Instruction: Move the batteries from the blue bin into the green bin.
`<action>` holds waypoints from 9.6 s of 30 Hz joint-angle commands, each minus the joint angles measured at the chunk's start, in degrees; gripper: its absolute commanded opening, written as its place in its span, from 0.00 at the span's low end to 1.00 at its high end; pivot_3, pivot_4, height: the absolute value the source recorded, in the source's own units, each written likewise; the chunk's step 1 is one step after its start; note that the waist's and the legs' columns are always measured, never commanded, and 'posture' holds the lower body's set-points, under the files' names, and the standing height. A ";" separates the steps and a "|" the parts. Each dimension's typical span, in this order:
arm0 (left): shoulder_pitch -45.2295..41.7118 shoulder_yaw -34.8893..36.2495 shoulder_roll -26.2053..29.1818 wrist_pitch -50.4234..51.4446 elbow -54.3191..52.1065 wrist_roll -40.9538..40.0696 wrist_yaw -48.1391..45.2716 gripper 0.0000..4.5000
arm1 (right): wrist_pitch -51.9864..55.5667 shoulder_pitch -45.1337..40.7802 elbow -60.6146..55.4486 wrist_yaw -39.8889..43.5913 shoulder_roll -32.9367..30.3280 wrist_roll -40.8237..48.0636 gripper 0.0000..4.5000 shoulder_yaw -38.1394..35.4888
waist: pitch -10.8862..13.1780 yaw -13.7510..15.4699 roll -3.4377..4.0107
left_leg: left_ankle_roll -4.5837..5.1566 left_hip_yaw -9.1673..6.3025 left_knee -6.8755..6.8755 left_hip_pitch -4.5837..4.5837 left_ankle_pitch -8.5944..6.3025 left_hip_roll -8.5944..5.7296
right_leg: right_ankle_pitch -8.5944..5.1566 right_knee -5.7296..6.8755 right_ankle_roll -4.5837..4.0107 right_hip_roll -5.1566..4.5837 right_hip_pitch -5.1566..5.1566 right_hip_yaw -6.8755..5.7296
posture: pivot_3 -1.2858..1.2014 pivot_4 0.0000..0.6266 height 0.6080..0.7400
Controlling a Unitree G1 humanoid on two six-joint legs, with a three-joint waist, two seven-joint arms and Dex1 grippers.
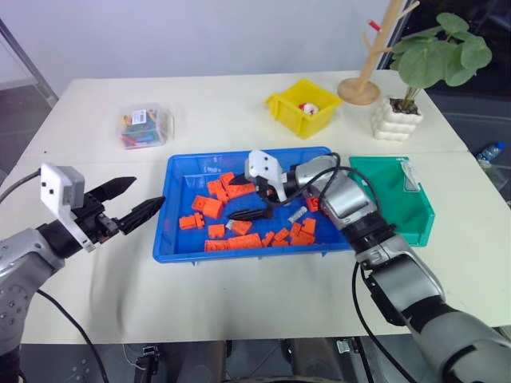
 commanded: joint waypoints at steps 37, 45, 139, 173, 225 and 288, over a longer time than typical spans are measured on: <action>6.83 3.13 7.80 3.55 -5.13 -1.88 -8.23 1.00 | -0.83 -0.59 1.35 1.34 2.77 -11.16 0.99 7.64 | -0.01 -0.17 -0.02 | 0.00 0.01 -0.02 0.05 0.00 0.07 | 0.00 0.05 -0.04 0.08 0.01 0.01 | 0.52 0.24 1.00; 10.21 5.70 13.91 6.27 -6.97 -3.65 -15.07 1.00 | -1.54 -0.98 2.53 0.22 3.35 -11.37 0.99 7.30 | 0.00 -0.13 0.01 | -0.01 0.02 -0.04 0.05 0.00 0.11 | -0.10 0.04 -0.21 0.10 -0.01 0.00 | 0.52 0.24 1.00; -30.86 -22.09 2.03 -5.56 19.87 14.31 -22.22 1.00 | 35.94 1.88 -25.24 -21.77 -15.77 3.94 0.99 -20.20 | 0.05 0.34 -0.05 | 0.01 0.06 0.07 -0.14 -0.01 0.19 | 0.04 -0.04 -0.02 0.19 -0.07 0.05 | 0.52 0.24 1.00; -14.33 -9.22 7.07 4.55 -1.20 2.49 -11.03 1.00 | 30.22 6.94 -11.38 -28.36 -0.51 3.47 0.71 -6.07 | 0.04 0.03 -0.04 | 0.01 0.03 0.08 -0.05 -0.01 0.23 | 0.04 0.09 -0.06 0.28 -0.07 0.05 | 0.52 0.24 1.00; -40.88 -32.42 -11.21 -8.51 27.02 15.64 -27.07 1.00 | 58.28 21.62 -43.74 -27.62 -39.21 15.72 0.48 -35.52 | 0.04 0.48 -0.05 | 0.07 0.10 0.18 -0.12 -0.04 0.24 | 0.06 -0.06 -0.05 0.30 -0.01 0.08 | 0.52 0.24 1.00; -20.20 -20.30 -3.54 0.89 2.18 6.59 -9.66 1.00 | -14.62 4.60 -3.79 8.15 -21.81 -10.98 0.72 1.50 | 0.04 0.14 -0.08 | 0.04 0.08 0.18 -0.01 -0.03 0.29 | 0.07 -0.03 -0.08 0.33 0.06 0.09 | 0.52 0.24 1.00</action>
